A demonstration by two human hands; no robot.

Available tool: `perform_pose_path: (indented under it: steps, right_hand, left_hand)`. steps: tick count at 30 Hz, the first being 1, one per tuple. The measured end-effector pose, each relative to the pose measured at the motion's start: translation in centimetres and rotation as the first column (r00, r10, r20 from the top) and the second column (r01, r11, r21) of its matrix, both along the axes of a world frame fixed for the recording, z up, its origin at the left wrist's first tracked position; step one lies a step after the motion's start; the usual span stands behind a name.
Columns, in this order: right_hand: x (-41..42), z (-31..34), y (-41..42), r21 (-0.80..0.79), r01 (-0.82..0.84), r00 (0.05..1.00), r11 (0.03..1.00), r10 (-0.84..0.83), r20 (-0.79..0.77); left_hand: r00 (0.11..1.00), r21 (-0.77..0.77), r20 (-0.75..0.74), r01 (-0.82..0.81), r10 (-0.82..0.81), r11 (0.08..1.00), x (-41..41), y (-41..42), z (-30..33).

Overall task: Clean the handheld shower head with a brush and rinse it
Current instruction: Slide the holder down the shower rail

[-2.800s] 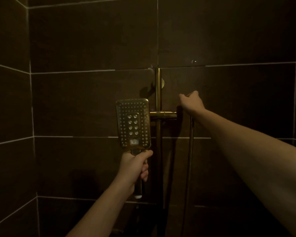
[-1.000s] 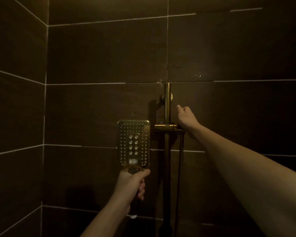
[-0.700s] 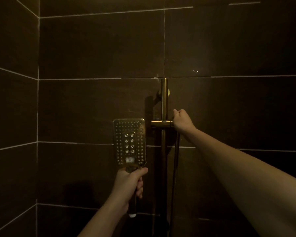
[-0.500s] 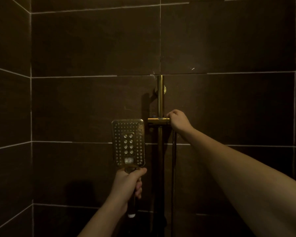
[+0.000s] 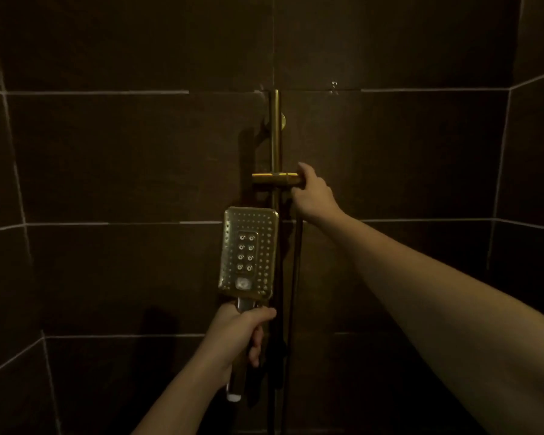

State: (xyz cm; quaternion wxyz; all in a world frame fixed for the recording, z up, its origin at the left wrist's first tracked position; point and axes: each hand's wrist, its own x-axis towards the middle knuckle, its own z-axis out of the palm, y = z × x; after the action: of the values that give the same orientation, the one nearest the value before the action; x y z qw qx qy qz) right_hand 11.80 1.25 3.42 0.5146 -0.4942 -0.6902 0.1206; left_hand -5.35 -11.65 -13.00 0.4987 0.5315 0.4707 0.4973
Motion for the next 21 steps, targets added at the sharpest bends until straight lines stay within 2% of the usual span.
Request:
perform_pose_path:
  steps: [3,6,8,10,12,16,19,21]
  right_hand:
    - [3.2,-5.3,-4.7,0.026,0.033,0.998,0.999,-0.034,0.06]
    - [8.1,-13.7,-10.7,-0.012,0.191,0.976,0.982,-0.189,0.108]
    - [12.2,-19.4,-15.1,-0.13,0.309,0.943,0.942,-0.285,0.173]
    - [16.6,-24.3,-19.8,-0.306,0.364,0.927,0.88,-0.31,0.211]
    - [20.7,-28.0,-24.8,-0.394,0.432,0.899,0.811,-0.352,0.26]
    - [27.0,-30.9,-35.8,-0.425,0.628,0.776,0.652,-0.481,0.408]
    - [30.4,-30.5,-45.3,-0.453,0.661,0.735,0.598,-0.396,0.55]
    - [31.9,-30.2,-51.3,-0.376,0.743,0.634,0.553,-0.406,0.658]
  left_hand:
    - [0.994,-0.027,-0.079,0.074,-0.076,0.997,1.9,-1.6,-3.4]
    - [0.97,-0.052,-0.164,0.171,-0.177,0.984,4.5,-3.2,-7.7]
    - [0.949,-0.077,-0.201,0.23,-0.241,0.97,6.8,-4.4,-10.6]
    - [0.925,-0.095,-0.233,0.286,-0.3,0.954,9.4,-5.6,-13.2]
    - [0.897,-0.114,-0.257,0.342,-0.36,0.933,12.3,-7.2,-15.2]
    - [0.83,-0.162,-0.239,0.478,-0.504,0.863,18.3,-10.6,-17.4]
    - [0.773,-0.181,-0.215,0.569,-0.597,0.802,22.6,-13.1,-18.1]
    - [0.738,-0.169,-0.203,0.621,-0.643,0.766,25.0,-14.6,-18.6]
